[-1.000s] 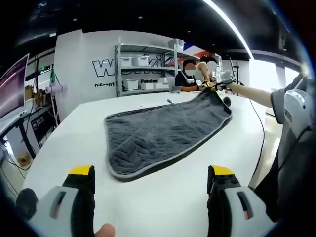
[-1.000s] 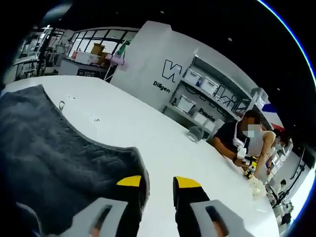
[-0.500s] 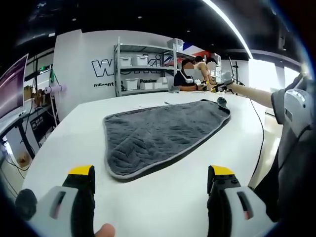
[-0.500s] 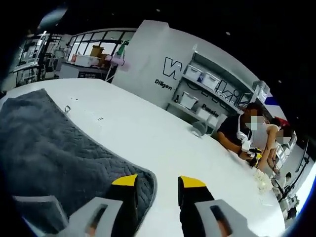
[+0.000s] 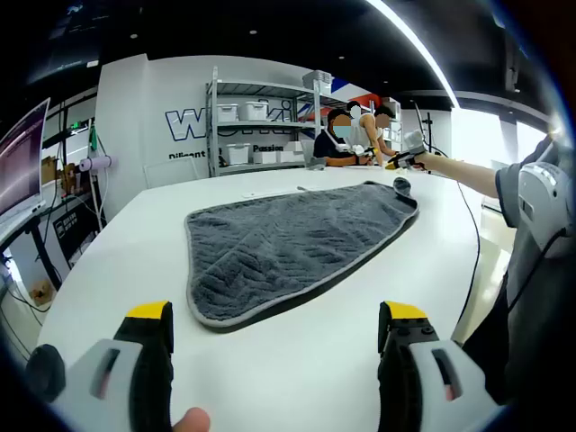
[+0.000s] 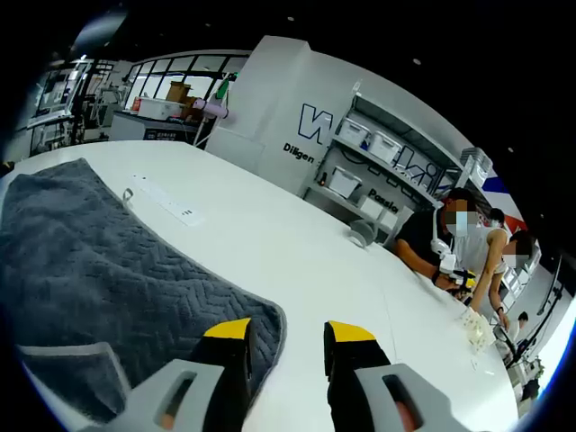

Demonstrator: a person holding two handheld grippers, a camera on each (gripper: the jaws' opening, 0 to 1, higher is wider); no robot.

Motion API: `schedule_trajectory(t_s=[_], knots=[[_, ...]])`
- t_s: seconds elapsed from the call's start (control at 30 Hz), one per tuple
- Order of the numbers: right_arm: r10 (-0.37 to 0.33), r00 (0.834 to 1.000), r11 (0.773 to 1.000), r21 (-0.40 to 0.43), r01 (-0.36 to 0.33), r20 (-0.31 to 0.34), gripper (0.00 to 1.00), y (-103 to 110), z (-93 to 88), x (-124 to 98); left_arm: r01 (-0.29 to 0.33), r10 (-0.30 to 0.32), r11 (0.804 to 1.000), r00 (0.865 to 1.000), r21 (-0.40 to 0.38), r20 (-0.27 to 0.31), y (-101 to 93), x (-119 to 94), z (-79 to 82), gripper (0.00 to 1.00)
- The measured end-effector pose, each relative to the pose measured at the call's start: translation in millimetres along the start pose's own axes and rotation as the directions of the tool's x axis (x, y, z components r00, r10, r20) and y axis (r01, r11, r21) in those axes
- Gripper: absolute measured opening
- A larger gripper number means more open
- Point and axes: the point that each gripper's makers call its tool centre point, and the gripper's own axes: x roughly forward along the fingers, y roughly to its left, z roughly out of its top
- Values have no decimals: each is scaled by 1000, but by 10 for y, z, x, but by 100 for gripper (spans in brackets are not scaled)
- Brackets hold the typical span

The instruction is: Fold the towel on the table until its edges align and the towel forms a compact rectangular stack.

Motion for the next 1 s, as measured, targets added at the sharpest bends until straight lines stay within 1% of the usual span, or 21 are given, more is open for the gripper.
schedule_trajectory(t_s=[0.3, 0.53, 0.77, 0.93, 1.0], knots=[[35, 999, 999, 8, -35, 6, 36, 105, -17, -109, 11, -11, 1000, 1000, 0, 3, -35, 19, 0, 99], [49, 999, 999, -16, -49, 0, 38, 176, -25, -168, 19, -19, 1000, 1000, 1, 8, -62, 16, 4, 99], [69, 998, 998, -8, -69, -4, 43, 264, -65, -240, 22, -22, 1000, 1000, 0, 9, -74, 3, -8, 99], [87, 996, 996, 5, -87, -6, 47, 346, -107, -292, 27, -27, 1000, 1000, 3, 10, -85, 1, -3, 99], [101, 995, 994, 42, -101, 4, 49, 401, -106, -325, 29, -30, 1000, 1000, 5, 11, -96, 2, -1, 99]])
